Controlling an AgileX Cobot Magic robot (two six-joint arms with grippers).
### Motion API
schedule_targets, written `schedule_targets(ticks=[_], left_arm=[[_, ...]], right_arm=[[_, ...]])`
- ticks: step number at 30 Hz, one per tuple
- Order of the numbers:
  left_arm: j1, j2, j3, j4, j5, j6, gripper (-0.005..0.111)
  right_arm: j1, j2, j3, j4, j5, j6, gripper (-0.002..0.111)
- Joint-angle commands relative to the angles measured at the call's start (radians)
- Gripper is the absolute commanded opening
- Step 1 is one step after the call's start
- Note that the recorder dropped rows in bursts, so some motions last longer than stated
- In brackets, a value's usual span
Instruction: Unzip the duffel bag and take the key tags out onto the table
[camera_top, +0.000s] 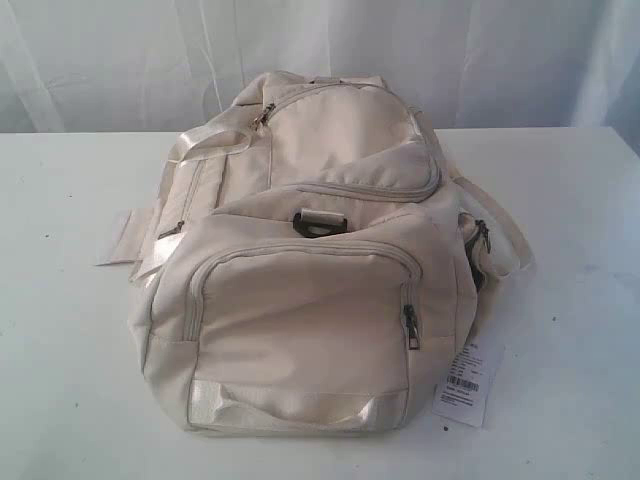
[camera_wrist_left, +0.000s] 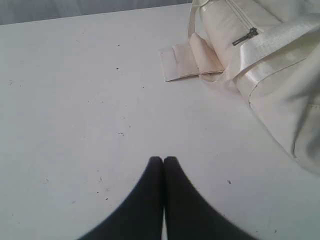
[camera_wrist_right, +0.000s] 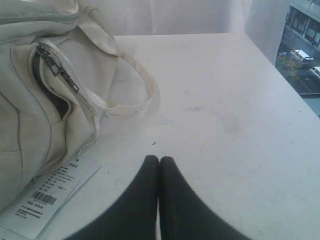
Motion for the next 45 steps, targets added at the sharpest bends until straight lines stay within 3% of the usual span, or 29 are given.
schedule_targets(ticks=[1,14,17,22,36,40,43,45], left_arm=[[-0.004,-0.004,0.003,0.0,-0.004,-0.006,0.0],[-0.004,-0.004,0.003,0.0,-0.004,-0.006,0.0],[-0.004,-0.004,0.003,0.0,-0.004,-0.006,0.0],[-0.004,-0.004,0.003,0.0,-0.004,-0.006,0.0],[-0.004,-0.004,0.003,0.0,-0.004,-0.006,0.0],[-0.004,-0.004,0.003,0.0,-0.004,-0.006,0.0],[-0.004,-0.004,0.003,0.007,-0.097,0.013,0.0],[-0.004,-0.004,0.003,0.007,-0.216,0.043,0.0]], right_arm=[[0.003,-0.006,0.006,0.0,-0.015,0.003,0.0],[0.003,-0.006,0.006,0.0,-0.03,0.002,0.0],[0.003,-0.006,0.006,0.0,-0.17,-0.001,0.0],[0.003,-0.006,0.006,0.0,-0.587,-0.006,0.0],[0.003,-0.006,0.006,0.0,-1.041,0.055,0.0],[0.003,-0.006,0.006,0.0,-0.901,0.167,0.0],[0.003,0.022,0.002,0.009,-0.527,0.304,0.0],[0.01,0.067,-0.015,0.009,-0.427,0.399,0.0]])
